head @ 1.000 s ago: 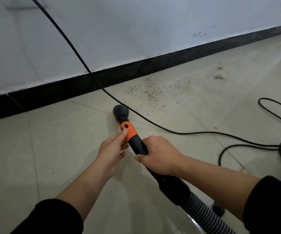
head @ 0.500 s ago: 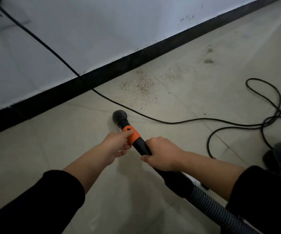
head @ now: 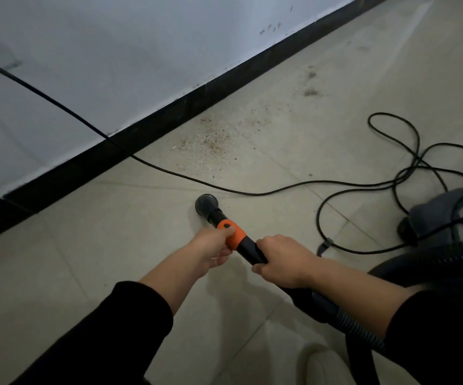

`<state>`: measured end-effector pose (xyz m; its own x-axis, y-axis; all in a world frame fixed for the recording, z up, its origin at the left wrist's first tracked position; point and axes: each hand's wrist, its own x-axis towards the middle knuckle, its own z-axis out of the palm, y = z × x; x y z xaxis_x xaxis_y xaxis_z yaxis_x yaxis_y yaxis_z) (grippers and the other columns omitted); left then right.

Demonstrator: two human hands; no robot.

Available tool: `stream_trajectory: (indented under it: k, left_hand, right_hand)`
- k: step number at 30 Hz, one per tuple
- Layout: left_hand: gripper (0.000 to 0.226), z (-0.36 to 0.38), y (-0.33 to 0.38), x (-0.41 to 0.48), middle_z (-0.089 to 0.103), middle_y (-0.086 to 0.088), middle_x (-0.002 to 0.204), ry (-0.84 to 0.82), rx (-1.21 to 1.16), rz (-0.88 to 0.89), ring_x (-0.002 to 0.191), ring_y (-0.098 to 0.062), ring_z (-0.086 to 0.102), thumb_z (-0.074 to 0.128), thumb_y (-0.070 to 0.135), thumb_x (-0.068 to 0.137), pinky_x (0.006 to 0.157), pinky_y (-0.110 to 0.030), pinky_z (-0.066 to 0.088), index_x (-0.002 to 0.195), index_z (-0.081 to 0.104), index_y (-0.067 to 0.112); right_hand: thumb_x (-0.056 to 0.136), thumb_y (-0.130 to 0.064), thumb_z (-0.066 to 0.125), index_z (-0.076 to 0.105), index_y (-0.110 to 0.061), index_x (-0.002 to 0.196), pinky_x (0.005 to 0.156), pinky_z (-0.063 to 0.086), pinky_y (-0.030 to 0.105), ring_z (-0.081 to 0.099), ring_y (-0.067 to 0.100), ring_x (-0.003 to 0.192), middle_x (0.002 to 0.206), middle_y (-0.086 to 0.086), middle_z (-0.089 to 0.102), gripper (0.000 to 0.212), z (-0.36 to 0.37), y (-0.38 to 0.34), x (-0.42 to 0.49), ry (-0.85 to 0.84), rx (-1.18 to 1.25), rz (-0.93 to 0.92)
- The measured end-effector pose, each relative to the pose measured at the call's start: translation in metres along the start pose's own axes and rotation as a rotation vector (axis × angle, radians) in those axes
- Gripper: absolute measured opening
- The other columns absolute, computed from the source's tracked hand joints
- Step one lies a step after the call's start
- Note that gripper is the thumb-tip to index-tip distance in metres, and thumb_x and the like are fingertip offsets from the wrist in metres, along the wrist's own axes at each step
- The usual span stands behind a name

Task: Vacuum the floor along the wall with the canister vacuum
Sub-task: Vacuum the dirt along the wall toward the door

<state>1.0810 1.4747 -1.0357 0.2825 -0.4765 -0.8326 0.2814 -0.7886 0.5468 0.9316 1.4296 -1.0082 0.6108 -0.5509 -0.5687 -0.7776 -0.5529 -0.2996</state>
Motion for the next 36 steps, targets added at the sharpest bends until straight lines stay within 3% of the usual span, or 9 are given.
stream_trajectory:
  k: [14,23,28,32,36]
  left_hand:
    - [0.027,0.038,-0.001,-0.002,0.057,-0.011,0.093,-0.088,-0.021,0.078,0.067,-0.013,0.052,0.06,0.027,0.095,0.058,-0.021,0.045,0.109,0.055,0.005]
    - [0.019,0.049,0.001,-0.01,0.055,-0.007,0.079,-0.135,-0.072,0.052,0.061,-0.012,0.048,0.061,0.028,0.09,0.055,-0.019,0.042,0.089,0.054,0.011]
    - [0.028,0.057,0.011,-0.013,0.059,-0.008,0.079,-0.159,-0.12,0.147,0.062,-0.013,0.051,0.066,0.033,0.086,0.054,-0.02,0.043,0.098,0.061,0.007]
    - [0.027,0.057,0.027,-0.007,0.063,-0.006,0.078,-0.118,-0.123,0.261,0.069,-0.014,0.055,0.068,0.037,0.087,0.064,-0.022,0.044,0.087,0.064,0.01]
    - [0.023,0.043,0.04,0.011,0.059,-0.003,0.079,0.012,-0.204,0.27,0.065,-0.01,0.055,0.067,0.034,0.089,0.061,-0.022,0.043,0.085,0.063,0.012]
  right_hand:
    - [0.087,-0.035,0.059,0.045,-0.02,0.079,0.052,0.033,0.027,0.051,0.021,0.07,0.071,-0.003,0.048,0.023,-0.004,0.03,-0.023,0.049,0.039,0.111]
    - [0.082,-0.037,0.063,0.055,-0.019,0.077,0.06,0.044,0.032,0.057,0.019,0.066,0.07,0.0,0.057,0.021,-0.011,0.041,-0.036,0.053,0.086,0.142]
    - [0.081,-0.034,0.066,0.059,-0.018,0.077,0.059,0.049,0.033,0.061,0.017,0.061,0.064,0.0,0.062,0.018,-0.037,0.048,-0.054,0.098,0.096,0.152]
    - [0.082,-0.035,0.067,0.059,-0.017,0.076,0.056,0.042,0.031,0.054,0.015,0.056,0.059,-0.002,0.055,0.02,-0.05,0.045,-0.042,0.171,0.122,0.153]
    - [0.084,-0.037,0.064,0.053,-0.016,0.074,0.053,0.038,0.03,0.057,0.023,0.065,0.065,0.001,0.054,0.026,-0.043,0.027,0.002,0.225,0.146,0.132]
